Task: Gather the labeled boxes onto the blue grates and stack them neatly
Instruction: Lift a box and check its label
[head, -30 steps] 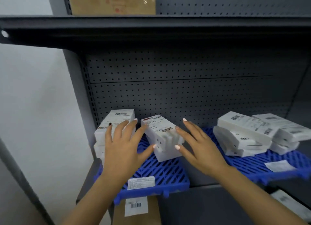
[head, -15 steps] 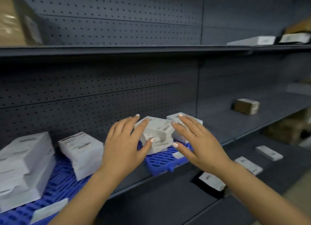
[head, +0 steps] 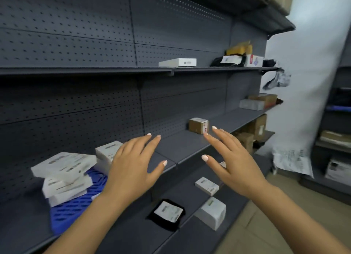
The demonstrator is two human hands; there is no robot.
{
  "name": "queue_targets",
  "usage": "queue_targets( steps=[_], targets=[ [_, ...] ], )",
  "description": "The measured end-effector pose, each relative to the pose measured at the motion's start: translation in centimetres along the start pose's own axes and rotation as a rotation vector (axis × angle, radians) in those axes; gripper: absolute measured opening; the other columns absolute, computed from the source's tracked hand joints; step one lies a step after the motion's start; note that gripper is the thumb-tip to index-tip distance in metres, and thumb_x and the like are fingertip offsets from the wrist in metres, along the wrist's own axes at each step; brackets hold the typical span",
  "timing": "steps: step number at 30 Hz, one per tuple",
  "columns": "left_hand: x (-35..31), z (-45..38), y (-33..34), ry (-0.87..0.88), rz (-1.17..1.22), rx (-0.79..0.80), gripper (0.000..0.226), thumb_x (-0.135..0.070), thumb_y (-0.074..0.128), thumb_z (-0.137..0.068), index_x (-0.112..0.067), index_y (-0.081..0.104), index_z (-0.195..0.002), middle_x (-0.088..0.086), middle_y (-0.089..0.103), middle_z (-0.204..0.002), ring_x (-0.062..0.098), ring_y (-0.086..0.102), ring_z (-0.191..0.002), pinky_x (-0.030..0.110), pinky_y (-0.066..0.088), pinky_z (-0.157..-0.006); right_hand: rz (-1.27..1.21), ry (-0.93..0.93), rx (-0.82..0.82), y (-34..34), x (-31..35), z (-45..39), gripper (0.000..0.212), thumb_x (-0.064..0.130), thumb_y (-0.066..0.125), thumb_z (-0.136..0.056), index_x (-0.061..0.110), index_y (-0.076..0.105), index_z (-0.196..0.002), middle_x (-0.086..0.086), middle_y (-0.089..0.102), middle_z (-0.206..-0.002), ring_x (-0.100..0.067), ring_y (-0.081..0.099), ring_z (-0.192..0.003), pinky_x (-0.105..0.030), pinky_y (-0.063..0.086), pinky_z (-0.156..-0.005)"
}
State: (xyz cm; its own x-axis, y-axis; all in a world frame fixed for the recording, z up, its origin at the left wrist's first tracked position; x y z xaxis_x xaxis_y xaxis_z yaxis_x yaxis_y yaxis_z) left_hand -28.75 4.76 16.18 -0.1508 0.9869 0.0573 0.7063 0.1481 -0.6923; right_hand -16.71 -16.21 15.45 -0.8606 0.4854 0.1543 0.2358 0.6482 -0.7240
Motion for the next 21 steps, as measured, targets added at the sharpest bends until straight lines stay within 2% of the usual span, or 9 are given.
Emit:
queue_targets(
  steps=[8,13,17,21],
  targets=[
    [-2.7,-7.9,5.4,0.043,-0.027,0.003,0.067,-0.06,0.038,-0.086,-0.021,0.044,-0.14,0.002,0.052,-0.135,0.022,0.051,-0.12,0.041,0.042,-0.099,-0.015,0.063,-0.016,0.3,-8.0,-3.8,0.068,0.068,0.02,-0.089,0.034,0.025,-0.148,0.011,0.015,-0.157,-0.008,0.007,-0.144,-0.023,0.01,-0.112],
    [-2.5,-13.9,7.7,0.024,-0.046,-0.073,0.067,-0.059,0.039,-0.085,-0.02,0.044,-0.14,0.002,0.052,-0.136,0.021,0.049,-0.121,0.04,0.041,-0.1,0.038,-0.001,0.001,2.4,-12.4,-9.9,0.068,0.069,0.017,-0.088,0.036,0.021,-0.148,0.009,0.015,-0.157,-0.011,0.008,-0.145,-0.024,0.008,-0.113],
    [-1.9,-18.6,9.6,0.017,-0.07,-0.108,0.068,-0.059,0.039,-0.086,-0.021,0.039,-0.143,0.001,0.048,-0.14,0.02,0.045,-0.128,0.04,0.036,-0.106,0.076,-0.07,0.008,3.0,-16.2,-14.8,0.07,0.071,0.014,-0.086,0.037,0.025,-0.146,0.011,0.018,-0.156,-0.008,0.005,-0.144,-0.026,0.007,-0.114],
    [-1.6,-22.6,10.3,-0.002,-0.13,-0.153,0.068,-0.058,0.04,-0.086,-0.02,0.041,-0.142,0.002,0.05,-0.139,0.021,0.046,-0.127,0.04,0.035,-0.106,0.079,-0.113,-0.011,3.4,-19.7,-18.3,0.069,0.07,0.015,-0.086,0.038,0.022,-0.147,0.012,0.017,-0.156,-0.006,0.005,-0.144,-0.026,0.007,-0.115]
  ],
)
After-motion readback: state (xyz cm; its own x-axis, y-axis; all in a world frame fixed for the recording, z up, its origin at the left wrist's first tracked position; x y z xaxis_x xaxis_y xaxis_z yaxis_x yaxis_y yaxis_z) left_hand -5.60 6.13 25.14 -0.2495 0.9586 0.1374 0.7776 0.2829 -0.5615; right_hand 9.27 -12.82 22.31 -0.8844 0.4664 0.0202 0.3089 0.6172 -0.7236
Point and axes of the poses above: each hand's wrist, its own z-axis away from the middle knuckle, its own y-axis out of the palm, x = y × z, the point moved 4 cm from there along -z, towards the middle knuckle
